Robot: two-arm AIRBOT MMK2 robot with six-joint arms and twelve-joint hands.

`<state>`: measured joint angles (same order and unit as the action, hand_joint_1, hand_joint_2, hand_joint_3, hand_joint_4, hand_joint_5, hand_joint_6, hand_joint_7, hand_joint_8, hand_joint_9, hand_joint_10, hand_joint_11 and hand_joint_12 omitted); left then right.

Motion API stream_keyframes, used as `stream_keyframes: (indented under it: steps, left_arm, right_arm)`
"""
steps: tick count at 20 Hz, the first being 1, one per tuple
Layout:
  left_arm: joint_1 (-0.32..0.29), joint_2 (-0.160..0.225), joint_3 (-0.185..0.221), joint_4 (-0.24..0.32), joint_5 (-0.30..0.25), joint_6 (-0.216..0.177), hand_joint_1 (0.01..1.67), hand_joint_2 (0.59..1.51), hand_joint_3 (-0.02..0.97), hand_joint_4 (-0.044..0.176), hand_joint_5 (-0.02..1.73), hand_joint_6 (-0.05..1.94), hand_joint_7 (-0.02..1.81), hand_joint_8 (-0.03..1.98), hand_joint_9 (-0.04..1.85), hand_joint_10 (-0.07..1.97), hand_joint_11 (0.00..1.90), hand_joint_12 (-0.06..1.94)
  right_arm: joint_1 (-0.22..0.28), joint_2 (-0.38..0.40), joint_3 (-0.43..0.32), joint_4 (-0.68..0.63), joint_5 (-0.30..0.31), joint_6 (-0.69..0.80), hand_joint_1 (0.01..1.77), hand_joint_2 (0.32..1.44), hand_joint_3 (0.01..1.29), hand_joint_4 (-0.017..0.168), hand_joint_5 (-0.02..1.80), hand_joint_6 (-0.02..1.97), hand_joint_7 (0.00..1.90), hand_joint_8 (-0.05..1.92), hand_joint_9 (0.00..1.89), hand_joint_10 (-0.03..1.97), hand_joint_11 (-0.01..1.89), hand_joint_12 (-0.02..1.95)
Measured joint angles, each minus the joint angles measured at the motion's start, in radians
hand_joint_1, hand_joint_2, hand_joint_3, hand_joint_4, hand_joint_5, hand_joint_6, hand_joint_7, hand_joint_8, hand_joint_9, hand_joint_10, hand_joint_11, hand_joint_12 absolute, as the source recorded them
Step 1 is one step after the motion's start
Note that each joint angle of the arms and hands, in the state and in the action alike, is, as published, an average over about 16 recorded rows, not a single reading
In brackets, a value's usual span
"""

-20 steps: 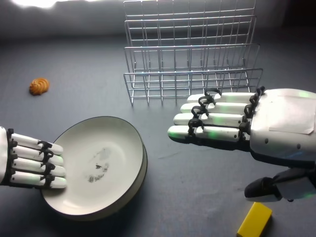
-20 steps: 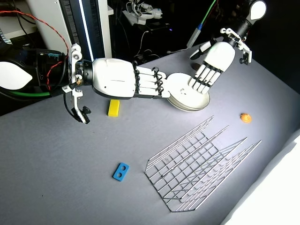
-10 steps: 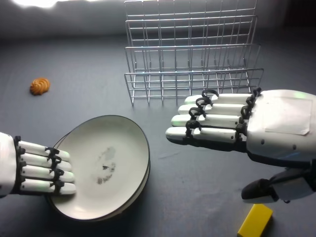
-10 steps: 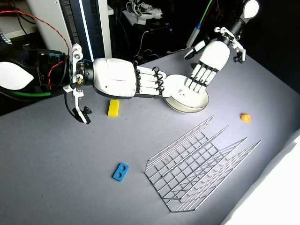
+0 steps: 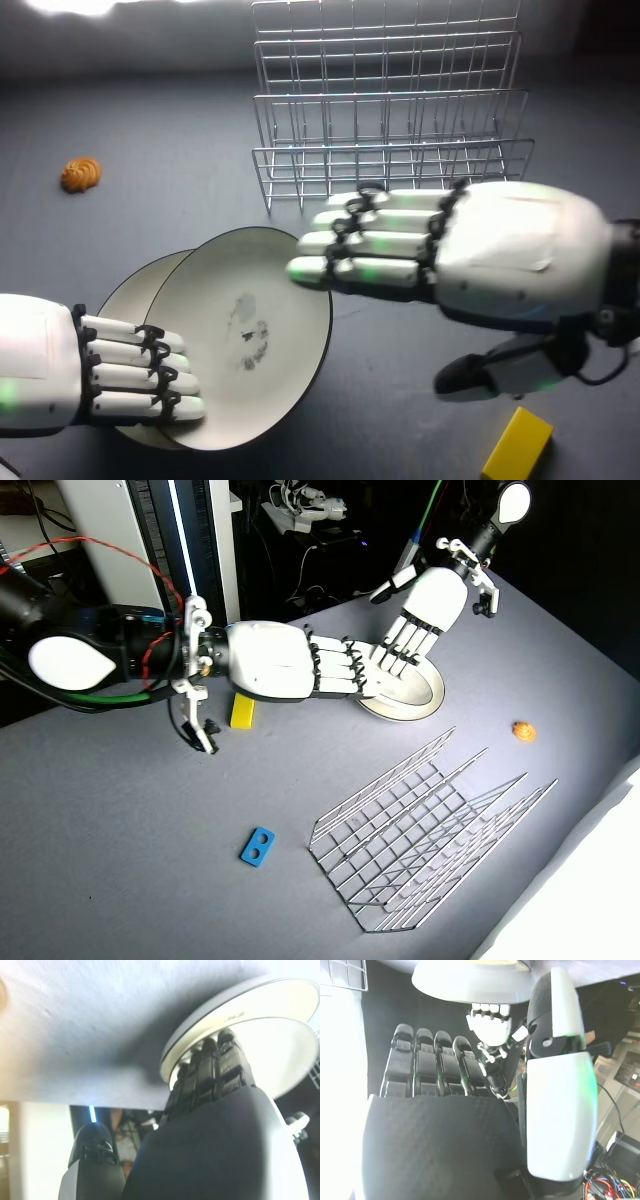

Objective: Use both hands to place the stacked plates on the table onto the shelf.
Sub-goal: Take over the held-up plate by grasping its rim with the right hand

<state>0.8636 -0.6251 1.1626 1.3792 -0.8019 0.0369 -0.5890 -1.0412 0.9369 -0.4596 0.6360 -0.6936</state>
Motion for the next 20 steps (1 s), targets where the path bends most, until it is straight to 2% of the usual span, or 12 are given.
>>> stream_keyframes:
  steps: [9,15,20]
  left_arm:
    - [-0.008,-0.009,-0.059,-0.069,0.059,-0.003,0.01,1.096,0.013,-0.008,-0.02,-0.03,0.0,-0.02,0.02,0.01,0.02,0.01]
    - [-0.013,-0.017,-0.075,-0.101,0.076,-0.004,0.01,1.096,0.012,-0.009,-0.01,-0.03,0.0,-0.01,0.02,0.01,0.02,0.01]
    - [-0.017,-0.02,-0.085,-0.119,0.083,-0.004,0.01,1.095,0.012,-0.009,-0.01,-0.03,0.0,-0.01,0.02,0.01,0.02,0.01]
  right_arm:
    - [0.05,-0.153,0.092,-0.033,-0.038,-0.089,1.11,0.96,0.02,0.0,0.02,0.02,0.01,0.01,0.01,0.0,0.02,-0.01]
    - [0.065,-0.222,0.146,-0.098,-0.044,-0.142,1.14,0.97,0.02,0.002,0.04,0.02,0.01,0.01,0.01,0.0,0.02,0.0]
    - [0.069,-0.261,0.184,-0.148,-0.046,-0.174,1.16,0.98,0.02,0.003,0.06,0.02,0.02,0.01,0.01,0.0,0.02,0.08]
